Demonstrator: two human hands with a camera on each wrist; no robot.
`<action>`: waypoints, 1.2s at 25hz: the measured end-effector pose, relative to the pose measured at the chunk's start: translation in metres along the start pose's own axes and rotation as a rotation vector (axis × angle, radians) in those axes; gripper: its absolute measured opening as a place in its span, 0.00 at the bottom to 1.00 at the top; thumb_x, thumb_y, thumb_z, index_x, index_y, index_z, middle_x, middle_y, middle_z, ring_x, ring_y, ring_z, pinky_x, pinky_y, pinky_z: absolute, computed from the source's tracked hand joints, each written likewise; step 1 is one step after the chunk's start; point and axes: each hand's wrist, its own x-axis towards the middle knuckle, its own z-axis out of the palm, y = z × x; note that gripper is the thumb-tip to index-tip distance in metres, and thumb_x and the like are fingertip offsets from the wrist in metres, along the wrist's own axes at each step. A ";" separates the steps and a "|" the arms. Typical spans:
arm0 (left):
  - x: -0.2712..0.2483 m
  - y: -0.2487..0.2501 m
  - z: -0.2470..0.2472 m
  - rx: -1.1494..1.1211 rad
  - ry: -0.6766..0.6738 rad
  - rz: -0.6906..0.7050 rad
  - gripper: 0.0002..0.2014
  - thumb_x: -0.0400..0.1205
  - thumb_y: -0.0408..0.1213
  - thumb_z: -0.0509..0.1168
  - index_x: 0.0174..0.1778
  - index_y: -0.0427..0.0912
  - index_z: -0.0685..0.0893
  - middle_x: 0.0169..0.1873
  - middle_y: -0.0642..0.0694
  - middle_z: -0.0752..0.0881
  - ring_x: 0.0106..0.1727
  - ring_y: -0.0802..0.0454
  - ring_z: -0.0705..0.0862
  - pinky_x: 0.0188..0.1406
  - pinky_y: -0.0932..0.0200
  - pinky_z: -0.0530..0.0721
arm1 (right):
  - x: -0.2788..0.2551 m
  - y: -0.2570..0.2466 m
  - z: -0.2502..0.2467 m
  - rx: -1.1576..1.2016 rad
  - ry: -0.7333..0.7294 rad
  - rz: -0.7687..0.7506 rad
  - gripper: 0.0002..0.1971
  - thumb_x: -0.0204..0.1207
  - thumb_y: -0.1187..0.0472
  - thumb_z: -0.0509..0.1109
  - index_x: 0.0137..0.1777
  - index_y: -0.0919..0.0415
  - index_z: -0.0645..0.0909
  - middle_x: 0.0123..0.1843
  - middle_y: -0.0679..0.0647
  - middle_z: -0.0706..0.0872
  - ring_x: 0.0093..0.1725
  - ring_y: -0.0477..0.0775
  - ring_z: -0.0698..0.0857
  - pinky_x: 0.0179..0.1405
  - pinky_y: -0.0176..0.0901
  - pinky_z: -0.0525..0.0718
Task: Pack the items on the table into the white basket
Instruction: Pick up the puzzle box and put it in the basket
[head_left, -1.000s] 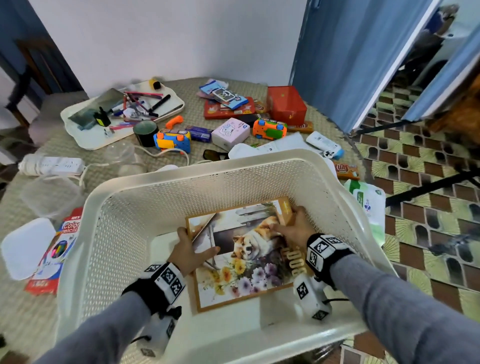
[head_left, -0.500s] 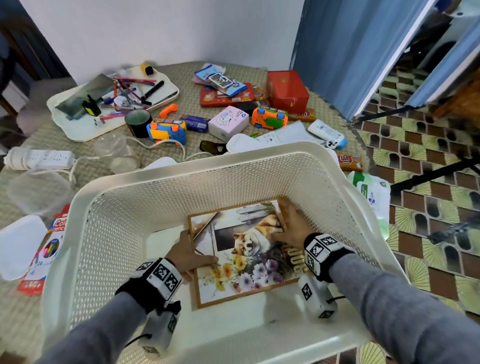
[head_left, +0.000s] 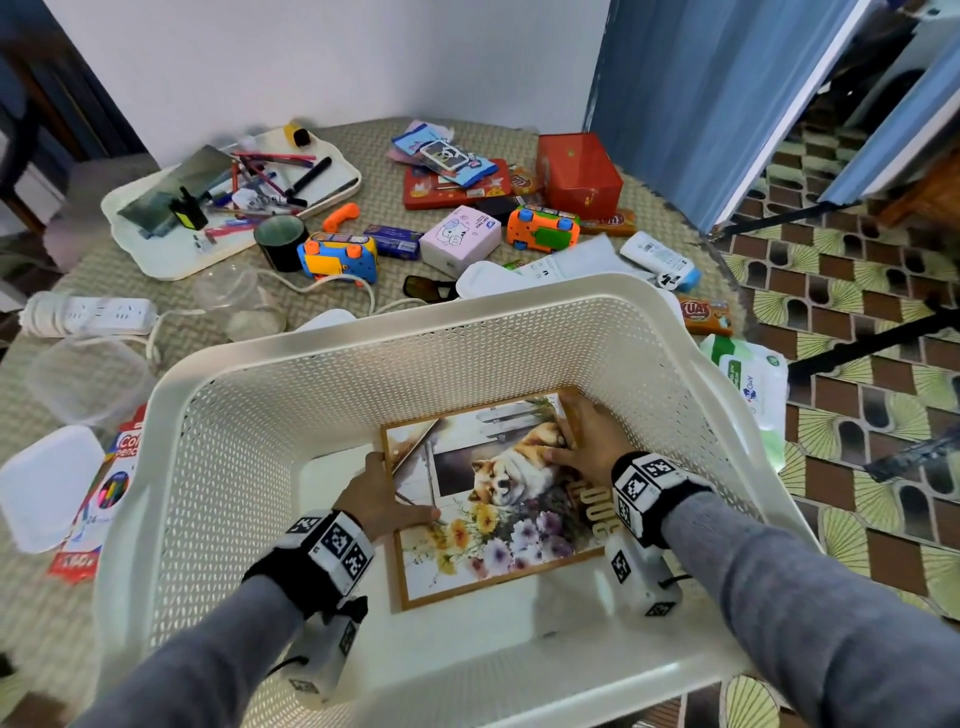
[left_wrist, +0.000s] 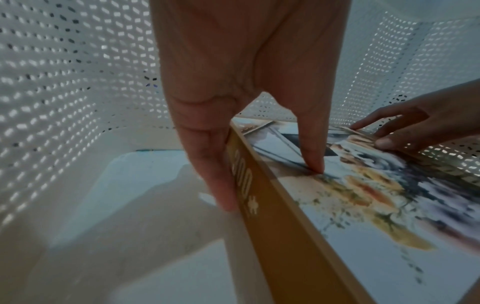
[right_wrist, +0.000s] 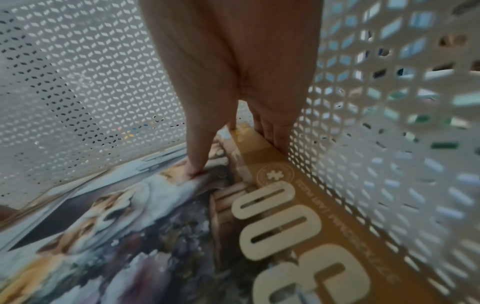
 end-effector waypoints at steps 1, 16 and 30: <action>-0.001 0.003 -0.001 0.058 0.037 0.030 0.44 0.66 0.50 0.80 0.70 0.39 0.63 0.62 0.41 0.80 0.60 0.43 0.82 0.52 0.53 0.82 | 0.000 -0.003 -0.001 0.004 0.009 -0.001 0.42 0.67 0.57 0.81 0.78 0.58 0.63 0.73 0.65 0.71 0.69 0.63 0.75 0.67 0.43 0.71; -0.053 0.099 -0.042 -0.093 0.137 0.541 0.28 0.76 0.42 0.74 0.71 0.46 0.74 0.71 0.45 0.75 0.74 0.48 0.71 0.72 0.49 0.72 | -0.081 -0.085 -0.080 0.102 0.165 -0.258 0.30 0.76 0.54 0.73 0.76 0.59 0.69 0.75 0.55 0.73 0.72 0.54 0.74 0.67 0.42 0.72; -0.136 0.271 0.010 -0.118 0.055 0.960 0.17 0.78 0.36 0.72 0.62 0.44 0.81 0.56 0.49 0.82 0.59 0.56 0.80 0.52 0.76 0.75 | -0.186 0.007 -0.194 0.378 0.507 -0.185 0.19 0.77 0.54 0.72 0.67 0.53 0.77 0.61 0.49 0.81 0.59 0.49 0.83 0.57 0.43 0.83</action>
